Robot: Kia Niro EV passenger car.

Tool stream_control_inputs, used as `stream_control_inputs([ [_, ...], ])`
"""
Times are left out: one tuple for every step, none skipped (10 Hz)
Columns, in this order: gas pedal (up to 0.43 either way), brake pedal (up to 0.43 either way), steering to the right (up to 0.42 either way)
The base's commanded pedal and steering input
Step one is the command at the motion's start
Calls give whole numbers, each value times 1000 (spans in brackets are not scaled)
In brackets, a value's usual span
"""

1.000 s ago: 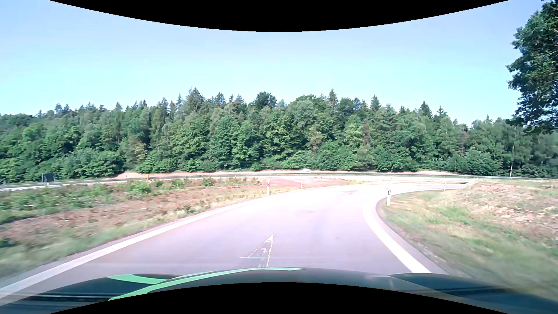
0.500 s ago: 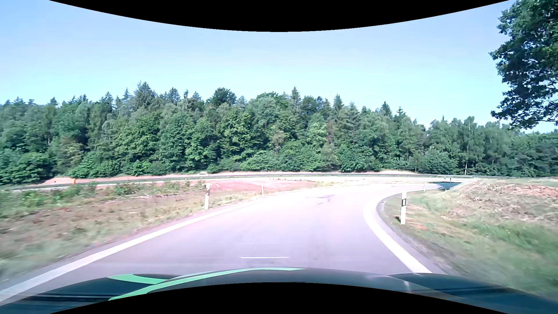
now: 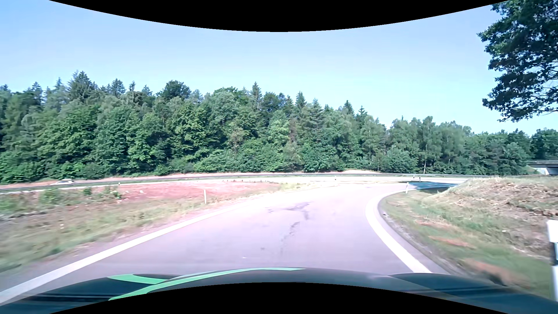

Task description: Follow the waypoints while adhering to traffic rules and regulations

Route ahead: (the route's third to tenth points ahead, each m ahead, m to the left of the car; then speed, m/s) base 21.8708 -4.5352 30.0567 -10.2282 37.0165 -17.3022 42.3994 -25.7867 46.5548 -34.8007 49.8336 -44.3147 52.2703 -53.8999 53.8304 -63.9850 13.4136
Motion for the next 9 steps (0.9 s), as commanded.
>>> stream_control_inputs([
  [67, 0, 110],
  [67, 0, 109],
  [67, 0, 109],
  [67, 0, 108],
  [67, 0, 108],
  [67, 0, 107],
  [67, 0, 106],
  [67, 0, 106],
  [67, 0, 105],
])
